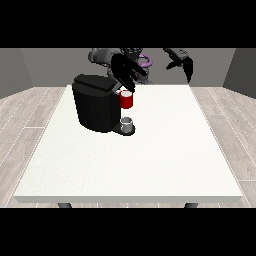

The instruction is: Insert the coffee pod into the coffee machine and close the lid

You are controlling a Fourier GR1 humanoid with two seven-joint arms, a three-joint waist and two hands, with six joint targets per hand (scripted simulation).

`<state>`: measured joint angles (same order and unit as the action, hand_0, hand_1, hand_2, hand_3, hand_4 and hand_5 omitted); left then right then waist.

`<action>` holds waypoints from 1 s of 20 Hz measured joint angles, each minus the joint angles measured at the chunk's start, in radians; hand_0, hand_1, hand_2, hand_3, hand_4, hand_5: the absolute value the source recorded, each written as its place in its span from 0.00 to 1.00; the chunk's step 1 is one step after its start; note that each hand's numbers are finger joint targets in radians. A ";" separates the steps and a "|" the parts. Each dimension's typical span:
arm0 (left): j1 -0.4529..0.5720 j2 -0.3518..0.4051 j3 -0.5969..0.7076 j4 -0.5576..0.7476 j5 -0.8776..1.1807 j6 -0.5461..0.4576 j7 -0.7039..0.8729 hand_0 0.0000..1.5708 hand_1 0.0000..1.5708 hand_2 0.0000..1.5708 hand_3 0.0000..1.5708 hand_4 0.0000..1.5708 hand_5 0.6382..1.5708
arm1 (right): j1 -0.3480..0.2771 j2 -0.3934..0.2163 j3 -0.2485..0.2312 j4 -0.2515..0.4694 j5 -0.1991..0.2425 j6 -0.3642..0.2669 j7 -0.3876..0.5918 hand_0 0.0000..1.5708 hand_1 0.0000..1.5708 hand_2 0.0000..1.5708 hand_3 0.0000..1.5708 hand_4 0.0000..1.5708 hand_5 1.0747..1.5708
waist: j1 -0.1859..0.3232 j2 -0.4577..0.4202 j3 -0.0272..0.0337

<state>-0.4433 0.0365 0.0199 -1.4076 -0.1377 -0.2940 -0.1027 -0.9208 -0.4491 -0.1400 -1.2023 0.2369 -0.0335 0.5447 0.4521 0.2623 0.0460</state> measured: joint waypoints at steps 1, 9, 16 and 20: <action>-0.003 -0.005 -0.007 -0.002 -0.001 -0.002 0.000 0.00 0.00 0.00 0.00 0.27 1.00 | 0.001 -0.007 -0.007 -0.005 -0.001 0.007 0.008 0.00 0.00 0.00 0.00 0.00 1.00 | 0.011 0.005 0.0011; -0.074 0.003 -0.002 -0.005 0.016 -0.023 -0.003 0.00 0.00 0.00 0.00 0.18 1.00 | -0.129 0.089 0.004 -0.043 -0.054 -0.009 -0.152 0.00 0.00 0.00 0.00 0.03 1.00 | 0.119 0.092 -0.0354; -0.094 0.021 0.012 -0.028 0.037 -0.040 0.013 0.00 0.00 0.00 0.00 0.22 1.00 | -0.222 0.137 0.012 0.044 -0.064 -0.014 -0.269 0.00 0.00 0.00 0.00 0.00 1.00 | 0.126 0.123 -0.0446; -0.059 0.027 0.025 -0.024 0.043 -0.037 0.006 0.00 0.00 0.00 0.00 0.21 1.00 | -0.209 0.201 0.042 0.057 -0.067 -0.023 -0.340 0.00 0.00 0.00 0.00 0.00 1.00 | 0.086 0.095 -0.0457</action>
<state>-0.5027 0.0634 0.0450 -1.4316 -0.0945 -0.3311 -0.0962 -1.1294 -0.2482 -0.0976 -1.1452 0.1704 -0.0561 0.2050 0.5380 0.3578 0.0003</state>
